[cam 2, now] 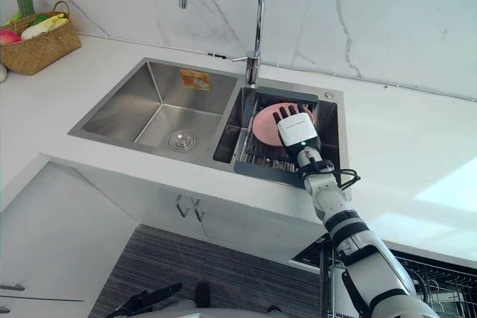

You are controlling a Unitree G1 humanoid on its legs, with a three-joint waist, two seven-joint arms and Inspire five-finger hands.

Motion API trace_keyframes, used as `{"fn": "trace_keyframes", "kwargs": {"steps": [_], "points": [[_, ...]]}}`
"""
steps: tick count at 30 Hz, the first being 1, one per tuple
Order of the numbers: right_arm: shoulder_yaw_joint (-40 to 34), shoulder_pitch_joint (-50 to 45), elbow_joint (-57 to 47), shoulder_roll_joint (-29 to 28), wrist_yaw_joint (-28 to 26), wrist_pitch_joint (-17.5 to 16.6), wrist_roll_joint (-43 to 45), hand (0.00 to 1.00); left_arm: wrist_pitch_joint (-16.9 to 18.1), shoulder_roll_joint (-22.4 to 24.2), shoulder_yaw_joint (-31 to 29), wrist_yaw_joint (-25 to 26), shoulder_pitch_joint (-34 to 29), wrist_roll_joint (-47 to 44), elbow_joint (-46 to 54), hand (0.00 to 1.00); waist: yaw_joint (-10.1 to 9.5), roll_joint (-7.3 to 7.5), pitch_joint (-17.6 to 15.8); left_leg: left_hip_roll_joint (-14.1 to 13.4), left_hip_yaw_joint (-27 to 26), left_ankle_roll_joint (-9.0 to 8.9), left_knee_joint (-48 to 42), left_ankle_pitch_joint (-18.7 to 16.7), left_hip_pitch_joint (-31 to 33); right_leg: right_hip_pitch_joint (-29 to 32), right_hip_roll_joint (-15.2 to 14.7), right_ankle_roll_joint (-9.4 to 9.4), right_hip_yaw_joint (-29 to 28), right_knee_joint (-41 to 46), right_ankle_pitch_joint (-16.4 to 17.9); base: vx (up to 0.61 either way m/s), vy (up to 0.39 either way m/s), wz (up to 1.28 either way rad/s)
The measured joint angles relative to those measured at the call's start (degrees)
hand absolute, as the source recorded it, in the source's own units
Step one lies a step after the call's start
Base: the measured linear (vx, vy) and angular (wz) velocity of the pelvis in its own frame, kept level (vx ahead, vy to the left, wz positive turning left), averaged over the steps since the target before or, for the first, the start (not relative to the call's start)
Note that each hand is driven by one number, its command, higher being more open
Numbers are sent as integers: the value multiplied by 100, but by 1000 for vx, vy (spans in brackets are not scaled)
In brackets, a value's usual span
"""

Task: Walk over to the sink, pick up the cup, carry it to the dishwasher, place the cup inside the dishwasher, then close the dishwasher door

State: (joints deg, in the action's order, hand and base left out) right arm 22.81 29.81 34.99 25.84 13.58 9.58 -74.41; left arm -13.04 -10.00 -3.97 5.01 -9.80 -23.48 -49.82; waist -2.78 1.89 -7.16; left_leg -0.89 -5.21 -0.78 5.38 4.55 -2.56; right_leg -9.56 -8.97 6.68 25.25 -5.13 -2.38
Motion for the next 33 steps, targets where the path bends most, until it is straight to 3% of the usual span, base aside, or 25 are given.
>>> {"fn": "trace_keyframes", "kwargs": {"steps": [1,2,10,18,29,33], "points": [[0,0,12,-8,70,26,-5,100,17,1,0,1,0,19,1,100,-4,-1,0,0,0,0,0,0,9,11,0,1,-1,0,1,0,0,0],[0,0,21,-12,152,59,-7,0,30,2,0,1,3,39,3,100,-12,-1,-3,0,-1,2,0,1,17,21,0,1,-2,1,1,0,0,0],[-2,4,39,-132,676,106,-66,0,123,11,-2,19,9,101,17,100,-41,-2,-10,4,-1,19,-1,12,46,56,-2,5,-5,20,6,0,0,0],[11,247,28,-152,942,-176,-171,0,225,25,-19,129,5,111,21,100,-57,-13,-49,2,-1,17,0,11,45,60,-1,5,-8,0,7,0,0,0],[46,347,28,-129,906,-531,-78,0,349,30,-21,106,11,112,29,100,-91,-2,-109,-6,-29,14,-2,4,60,88,0,7,-35,1,12,0,0,0],[-8,341,-161,-104,906,-615,365,0,385,29,-23,106,11,112,67,100,-35,-4,-111,-11,-66,12,-3,-5,60,125,-1,7,-106,1,11,0,0,-8]]}}
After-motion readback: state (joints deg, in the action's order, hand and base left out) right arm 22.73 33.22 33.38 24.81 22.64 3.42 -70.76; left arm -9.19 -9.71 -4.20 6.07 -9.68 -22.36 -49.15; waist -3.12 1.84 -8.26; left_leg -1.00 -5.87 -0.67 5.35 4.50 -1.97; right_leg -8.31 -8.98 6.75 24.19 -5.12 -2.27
